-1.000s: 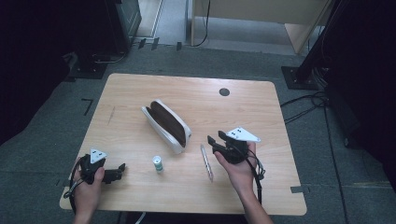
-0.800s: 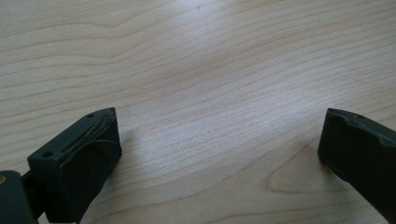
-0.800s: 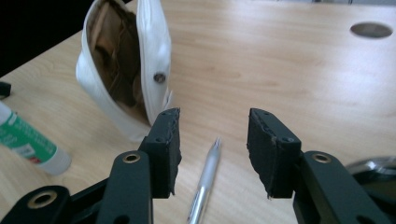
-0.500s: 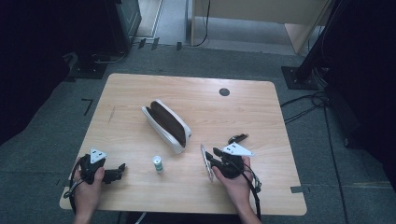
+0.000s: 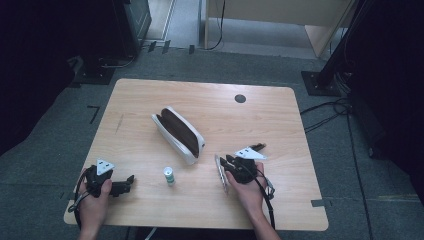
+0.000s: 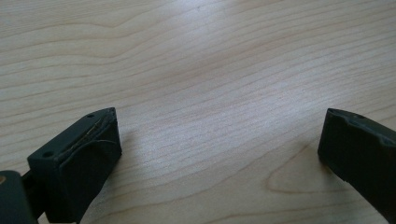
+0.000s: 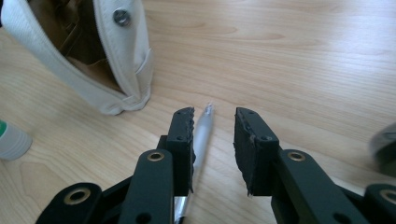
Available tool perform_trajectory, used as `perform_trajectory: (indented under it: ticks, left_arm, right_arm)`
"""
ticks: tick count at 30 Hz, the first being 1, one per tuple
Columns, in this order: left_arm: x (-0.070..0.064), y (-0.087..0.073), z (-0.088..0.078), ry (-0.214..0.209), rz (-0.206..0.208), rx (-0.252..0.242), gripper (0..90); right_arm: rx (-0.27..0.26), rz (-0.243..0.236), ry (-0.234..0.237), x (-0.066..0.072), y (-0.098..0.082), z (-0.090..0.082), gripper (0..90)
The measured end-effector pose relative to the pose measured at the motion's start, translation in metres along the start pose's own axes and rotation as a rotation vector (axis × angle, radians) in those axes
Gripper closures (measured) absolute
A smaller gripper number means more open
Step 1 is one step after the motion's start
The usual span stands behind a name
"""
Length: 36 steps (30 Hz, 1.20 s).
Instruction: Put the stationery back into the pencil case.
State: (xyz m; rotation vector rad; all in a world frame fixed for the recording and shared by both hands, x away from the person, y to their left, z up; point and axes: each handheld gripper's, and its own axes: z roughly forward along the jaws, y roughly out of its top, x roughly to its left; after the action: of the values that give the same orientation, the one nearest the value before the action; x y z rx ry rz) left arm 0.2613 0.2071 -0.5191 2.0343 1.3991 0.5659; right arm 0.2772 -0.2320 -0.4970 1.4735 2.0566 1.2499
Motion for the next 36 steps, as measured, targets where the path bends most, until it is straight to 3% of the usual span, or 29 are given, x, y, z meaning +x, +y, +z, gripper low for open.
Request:
perform_trajectory:
  ticks: [4, 8, 9, 11, 12, 16, 21, 24, 28, 36]
  left_arm:
    - [0.000, 0.000, 0.000, -0.002, 0.003, 0.000, 0.0]
    - [0.000, 0.000, 0.000, -0.003, 0.004, 0.000, 0.0]
    - [0.000, 0.000, 0.000, -0.003, 0.005, 0.000, 0.0]
    - [0.000, 0.000, 0.000, -0.003, 0.004, 0.001, 0.0]
    - [0.000, 0.000, 0.000, -0.003, 0.005, 0.001, 0.0]
    - [0.000, 0.000, 0.000, -0.003, 0.005, 0.001, 0.0]
    - [0.000, 0.000, 0.000, -0.003, 0.005, 0.000, 0.0]
    - [0.000, 0.000, 0.000, -0.003, 0.005, 0.001, 0.0]
    - [0.000, 0.000, 0.000, -0.003, 0.004, 0.000, 0.0]
    - [0.000, 0.000, 0.000, -0.003, 0.005, 0.000, 0.0]
  right_arm:
    - [-0.011, -0.004, -0.013, -0.005, 0.002, -0.005, 68.0]
    - [-0.041, 0.019, -0.056, -0.018, 0.005, -0.015, 66.1]
    - [-0.056, 0.028, -0.091, -0.028, 0.007, -0.021, 64.0]
    - [-0.061, 0.037, -0.105, -0.033, 0.007, -0.024, 62.9]
    - [-0.066, 0.052, -0.139, -0.043, 0.007, -0.031, 60.1]
    - [-0.083, 0.078, -0.182, -0.054, 0.006, -0.038, 52.5]
    - [-0.088, 0.098, -0.241, -0.055, 0.006, -0.038, 39.4]
    - [-0.078, 0.135, -0.322, -0.052, 0.006, -0.031, 27.9]
    - [-0.084, 0.185, -0.359, -0.050, 0.007, -0.022, 23.5]
    - [-0.069, 0.227, -0.439, -0.048, 0.008, -0.003, 20.0]
